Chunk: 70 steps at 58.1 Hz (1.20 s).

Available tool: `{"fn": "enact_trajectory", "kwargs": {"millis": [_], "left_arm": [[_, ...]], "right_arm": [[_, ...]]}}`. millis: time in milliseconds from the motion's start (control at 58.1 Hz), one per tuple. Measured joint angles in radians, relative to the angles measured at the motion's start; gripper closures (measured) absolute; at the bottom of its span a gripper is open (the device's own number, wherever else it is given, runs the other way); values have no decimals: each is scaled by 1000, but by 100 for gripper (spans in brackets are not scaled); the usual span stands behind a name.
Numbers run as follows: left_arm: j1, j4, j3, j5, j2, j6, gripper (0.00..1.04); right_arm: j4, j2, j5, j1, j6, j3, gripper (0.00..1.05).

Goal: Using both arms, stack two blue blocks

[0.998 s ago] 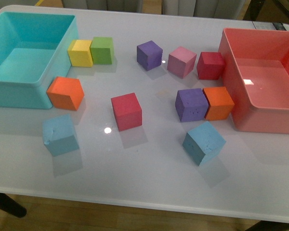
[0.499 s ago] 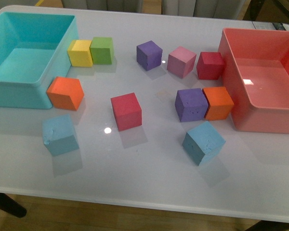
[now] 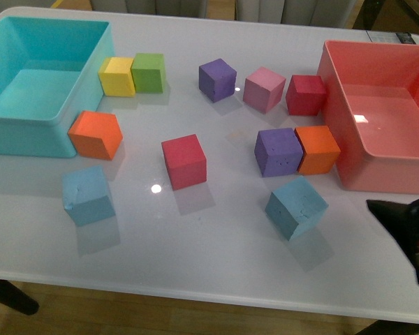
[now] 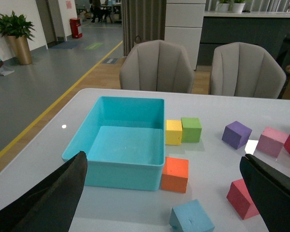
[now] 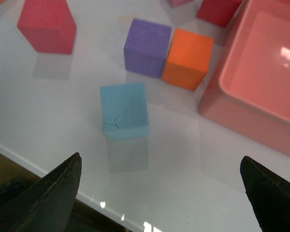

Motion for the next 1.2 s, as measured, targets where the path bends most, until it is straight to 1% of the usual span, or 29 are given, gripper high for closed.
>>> {"fn": "enact_trajectory", "kwargs": {"millis": [189,327,654,895,1205], "left_arm": [[0,0,0,0,0,0,9],[0,0,0,0,0,0,9],[0,0,0,0,0,0,9],[0,0,0,0,0,0,9],[0,0,0,0,0,0,9]], "right_arm": [[25,280,-2,2,0,126,9],[22,386,9,16,-11,188,9],[-34,498,21,74,9,327,9],[-49,573,51,120,31,395,9],[-68,646,79,134,37,462,9]]}}
